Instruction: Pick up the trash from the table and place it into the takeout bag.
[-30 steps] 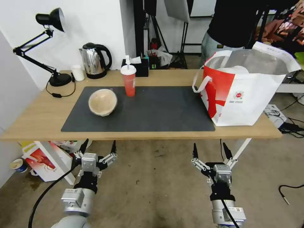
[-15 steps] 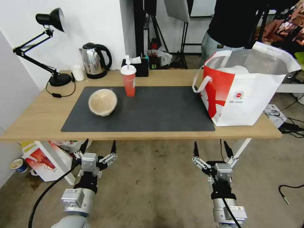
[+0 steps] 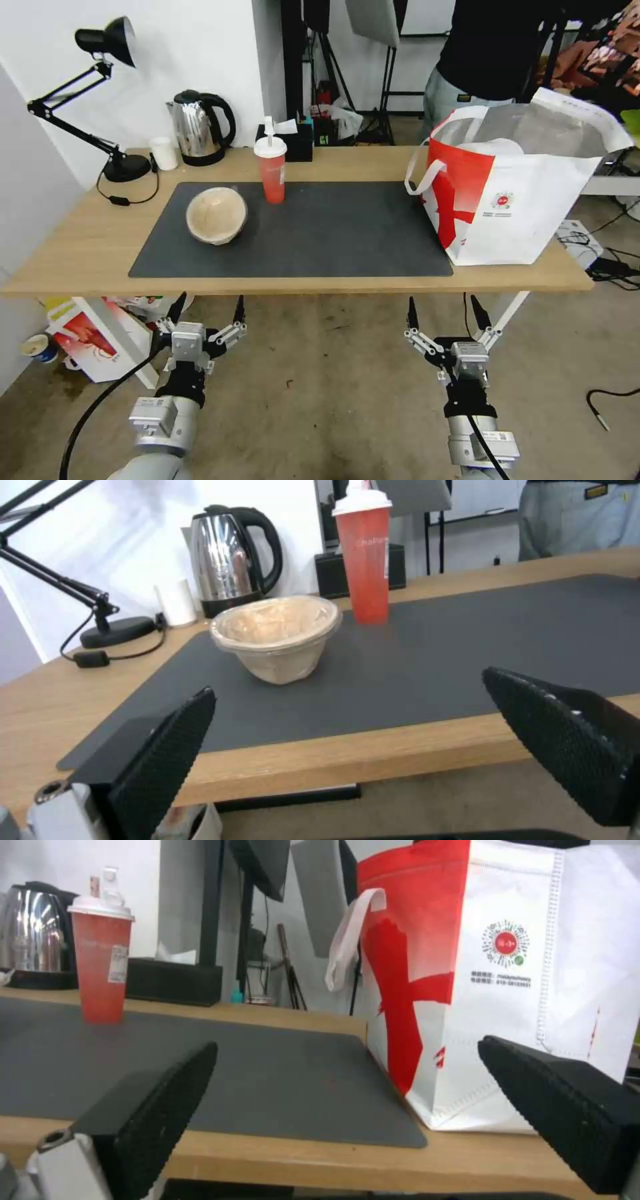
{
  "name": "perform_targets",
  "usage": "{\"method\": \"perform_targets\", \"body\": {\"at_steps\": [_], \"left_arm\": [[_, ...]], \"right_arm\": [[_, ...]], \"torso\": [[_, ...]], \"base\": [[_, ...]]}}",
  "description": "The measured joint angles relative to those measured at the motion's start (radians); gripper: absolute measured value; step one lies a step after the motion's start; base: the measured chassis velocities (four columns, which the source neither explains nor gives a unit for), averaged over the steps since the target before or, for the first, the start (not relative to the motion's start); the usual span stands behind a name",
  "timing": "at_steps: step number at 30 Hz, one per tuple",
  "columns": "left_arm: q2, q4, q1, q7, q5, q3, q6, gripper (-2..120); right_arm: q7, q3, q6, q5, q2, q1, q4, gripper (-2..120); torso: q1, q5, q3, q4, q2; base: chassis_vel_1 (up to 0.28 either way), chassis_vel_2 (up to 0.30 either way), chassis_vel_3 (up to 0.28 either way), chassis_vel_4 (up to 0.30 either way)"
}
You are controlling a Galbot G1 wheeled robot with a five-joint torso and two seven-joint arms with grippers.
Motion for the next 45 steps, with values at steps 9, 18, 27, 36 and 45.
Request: {"method": "perform_targets", "body": {"at_steps": [9, 18, 27, 36, 45], "left_arm": [[0.0, 0.0, 0.0, 0.0, 0.0, 0.0, 0.0, 100], [0.0, 0.0, 0.0, 0.0, 0.0, 0.0, 0.0, 100], [0.0, 0.0, 0.0, 0.0, 0.0, 0.0, 0.0, 100], [0.0, 0.0, 0.0, 0.0, 0.0, 0.0, 0.0, 100], [0.0, 0.0, 0.0, 0.0, 0.0, 0.0, 0.0, 100]], "right_arm": [[-0.046, 0.009, 0.016, 0.047, -0.025, 0.008, 0.06, 100], [-0.37, 0.052, 0.027, 0.481, -0.158, 0.274, 0.224, 100], [-0.555, -0.052, -0.019, 0.701, -0.207, 0.549, 0.202, 100], [-0.626, -0.282, -0.076, 0.794, -0.15, 0.91, 0.033, 100], [-0.634, -0.408, -0.214, 0.958, -0.069, 1.145, -0.132, 100]], "torso": [[0.0, 0.0001, 0.0, -0.0002, 0.0], [0.0, 0.0, 0.0, 0.0002, 0.0], [0.0, 0.0, 0.0, 0.0, 0.0], [0.0, 0.0, 0.0, 0.0001, 0.0], [0.0, -0.0002, 0.0, -0.0002, 0.0]], "base": [[0.0, 0.0, 0.0, 0.0], [0.0, 0.0, 0.0, 0.0], [0.0, 0.0, 0.0, 0.0], [0.0, 0.0, 0.0, 0.0], [0.0, 0.0, 0.0, 0.0]]}}
